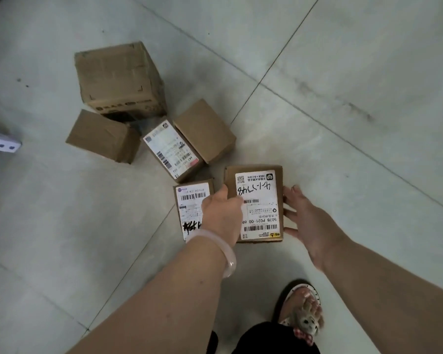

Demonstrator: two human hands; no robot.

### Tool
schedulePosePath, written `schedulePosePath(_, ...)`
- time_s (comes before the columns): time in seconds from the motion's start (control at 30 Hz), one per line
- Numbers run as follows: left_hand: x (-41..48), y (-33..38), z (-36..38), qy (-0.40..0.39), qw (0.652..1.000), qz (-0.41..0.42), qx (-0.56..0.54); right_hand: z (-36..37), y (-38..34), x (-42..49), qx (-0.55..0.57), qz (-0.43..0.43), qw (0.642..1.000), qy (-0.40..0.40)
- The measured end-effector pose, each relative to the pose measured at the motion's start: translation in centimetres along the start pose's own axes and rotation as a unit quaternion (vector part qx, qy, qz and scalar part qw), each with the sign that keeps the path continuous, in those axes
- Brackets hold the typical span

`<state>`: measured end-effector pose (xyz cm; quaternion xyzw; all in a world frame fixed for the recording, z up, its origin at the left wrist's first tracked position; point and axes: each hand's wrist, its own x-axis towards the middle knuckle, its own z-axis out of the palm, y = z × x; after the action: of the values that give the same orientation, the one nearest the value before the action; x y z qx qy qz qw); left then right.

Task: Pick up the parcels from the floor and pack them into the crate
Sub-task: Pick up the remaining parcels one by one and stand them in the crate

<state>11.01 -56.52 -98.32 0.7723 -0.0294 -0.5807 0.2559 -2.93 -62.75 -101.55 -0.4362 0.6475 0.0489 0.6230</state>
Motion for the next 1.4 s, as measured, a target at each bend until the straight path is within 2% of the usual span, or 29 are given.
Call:
schedulePosePath(0.17, -4.3, 6.7, -4.7, 0.058, 0.986, 0.073, -0.136, -0.5, -8.9, -5.7, 0.057, -0.056, 0.997, 0.021)
schedulePosePath(0.23, -7.3, 10.6, -7.5, 0.052, 0.978, 0.093, -0.18, -0.6, -14.3, -8.8, 0.06, -0.102, 0.993, 0.022)
schedulePosePath(0.3, -11.5, 14.7, -10.9, 0.038, 0.976, 0.123, -0.177, -0.8, -20.0, -12.7, 0.058, -0.149, 0.987, 0.013)
schedulePosePath(0.4, -19.0, 21.1, -15.5, 0.055, 0.965, 0.181, -0.183, -1.4, -28.5, -19.9, 0.055, -0.223, 0.973, 0.005)
schedulePosePath(0.5, -28.2, 25.8, -19.7, 0.068, 0.942, 0.205, -0.256, -2.2, -35.4, -27.8, 0.05, -0.289, 0.956, -0.006)
schedulePosePath(0.7, -48.8, 28.3, -27.1, 0.141, 0.912, 0.303, -0.238, -1.9, -43.8, -46.7, 0.037, -0.384, 0.917, -0.104)
schedulePosePath(0.8, -58.9, 27.1, -30.2, 0.195, 0.883, 0.344, -0.25, -0.4, -45.8, -56.0, 0.021, -0.42, 0.891, -0.172)
schedulePosePath(0.9, -68.3, 23.9, -32.5, 0.289, 0.841, 0.355, -0.288, 2.1, -46.7, -64.3, -0.001, -0.45, 0.856, -0.256)
schedulePosePath(1.07, -81.1, 16.6, -34.0, 0.388, 0.784, 0.362, -0.323, 6.8, -45.5, -75.8, -0.058, -0.496, 0.779, -0.379)
schedulePosePath(1.17, -86.0, 11.3, -34.2, 0.444, 0.754, 0.347, -0.338, 9.5, -42.4, -81.4, -0.093, -0.502, 0.736, -0.446)
schedulePosePath(1.4, -92.8, -4.0, -33.8, 0.544, 0.679, 0.275, -0.41, 16.3, -30.9, -90.7, -0.181, -0.479, 0.679, -0.526)
